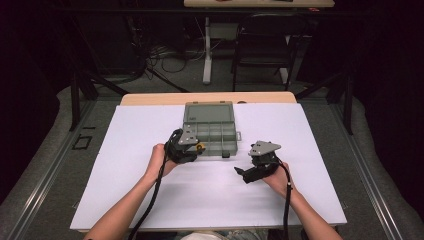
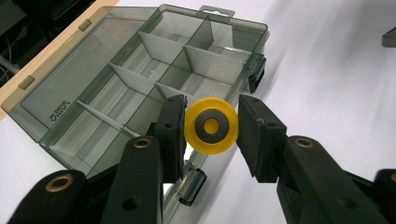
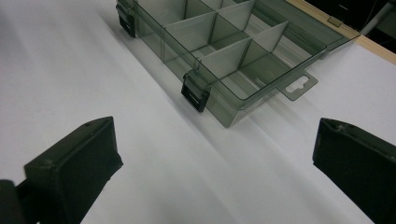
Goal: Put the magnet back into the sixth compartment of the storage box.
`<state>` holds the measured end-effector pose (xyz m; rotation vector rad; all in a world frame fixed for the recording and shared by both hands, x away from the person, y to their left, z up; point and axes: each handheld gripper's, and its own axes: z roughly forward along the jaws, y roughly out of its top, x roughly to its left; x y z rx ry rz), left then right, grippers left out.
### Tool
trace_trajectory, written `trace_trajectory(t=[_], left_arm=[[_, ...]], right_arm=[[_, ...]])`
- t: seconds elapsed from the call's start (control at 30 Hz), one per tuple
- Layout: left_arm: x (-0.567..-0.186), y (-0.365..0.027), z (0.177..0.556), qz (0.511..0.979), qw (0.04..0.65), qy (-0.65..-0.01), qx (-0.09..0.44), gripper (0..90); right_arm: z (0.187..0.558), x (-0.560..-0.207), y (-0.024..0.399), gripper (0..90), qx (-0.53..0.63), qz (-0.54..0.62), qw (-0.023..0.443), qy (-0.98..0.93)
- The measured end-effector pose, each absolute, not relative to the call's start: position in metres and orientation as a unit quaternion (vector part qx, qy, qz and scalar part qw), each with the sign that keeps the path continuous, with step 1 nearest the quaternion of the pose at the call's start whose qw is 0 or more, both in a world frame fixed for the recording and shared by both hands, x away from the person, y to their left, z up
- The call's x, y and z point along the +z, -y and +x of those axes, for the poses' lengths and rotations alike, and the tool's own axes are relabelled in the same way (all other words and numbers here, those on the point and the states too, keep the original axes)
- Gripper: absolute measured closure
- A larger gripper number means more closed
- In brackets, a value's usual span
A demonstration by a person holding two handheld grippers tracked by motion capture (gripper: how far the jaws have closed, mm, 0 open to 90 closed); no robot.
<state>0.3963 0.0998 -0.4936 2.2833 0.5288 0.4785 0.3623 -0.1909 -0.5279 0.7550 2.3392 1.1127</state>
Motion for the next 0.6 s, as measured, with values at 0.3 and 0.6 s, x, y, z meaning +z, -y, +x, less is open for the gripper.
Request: trace_trajectory(t=[0.3, 0.6], left_arm=[[-0.493, -0.100, 0.403, 0.886, 0.369, -0.211, 0.187, 63.2], [-0.491, -0.097, 0.410, 0.882, 0.374, -0.214, 0.189, 63.2]], right_arm=[[0.362, -0.528, 0.191, 0.0, 0.402, 0.274, 0.220, -0.845], [0.362, -0.528, 0.191, 0.0, 0.403, 0.273, 0.220, -0.845]])
